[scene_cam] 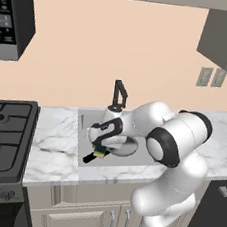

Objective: Pick the pan and sponge and place them into the sink. Then turn on the water.

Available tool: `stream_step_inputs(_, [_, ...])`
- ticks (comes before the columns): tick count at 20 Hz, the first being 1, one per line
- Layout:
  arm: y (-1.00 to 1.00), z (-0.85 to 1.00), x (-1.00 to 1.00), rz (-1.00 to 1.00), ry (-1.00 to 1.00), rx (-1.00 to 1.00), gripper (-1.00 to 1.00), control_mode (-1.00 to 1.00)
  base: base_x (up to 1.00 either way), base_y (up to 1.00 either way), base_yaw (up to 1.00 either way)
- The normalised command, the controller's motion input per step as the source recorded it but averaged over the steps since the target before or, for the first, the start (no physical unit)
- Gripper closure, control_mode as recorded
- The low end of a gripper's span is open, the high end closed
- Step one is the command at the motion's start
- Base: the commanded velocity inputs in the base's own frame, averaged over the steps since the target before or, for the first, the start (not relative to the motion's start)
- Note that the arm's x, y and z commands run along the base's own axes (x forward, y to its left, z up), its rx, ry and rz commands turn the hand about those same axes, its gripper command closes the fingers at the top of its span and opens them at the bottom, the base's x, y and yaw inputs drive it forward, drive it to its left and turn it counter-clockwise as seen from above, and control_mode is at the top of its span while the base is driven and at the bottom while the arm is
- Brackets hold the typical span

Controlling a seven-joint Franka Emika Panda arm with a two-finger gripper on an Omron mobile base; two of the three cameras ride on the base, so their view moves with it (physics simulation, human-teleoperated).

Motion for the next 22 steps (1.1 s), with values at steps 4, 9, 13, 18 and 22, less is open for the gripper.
stream_step_inputs(4, [0.05,-0.13,0.09,0.0,0.0,-0.01,1.0,-1.0,0.0,0.0,0.0])
stream_step_inputs(9, [0.11,-0.16,0.07,0.0,0.0,0.0,1.0,-1.0,0.0,0.0,0.0])
stream_step_inputs(13, [0.02,-0.11,0.09,0.0,0.0,0.0,1.0,-1.0,0.0,0.0,0.0])
stream_step_inputs(18, [0.01,-0.15,0.09,0.0,0.02,0.0,1.0,-1.0,0.0,0.0,0.0])
stream_step_inputs(22, [0.0,-0.19,0.08,0.0,0.02,0.0,1.0,-1.0,0.0,0.0,0.0])
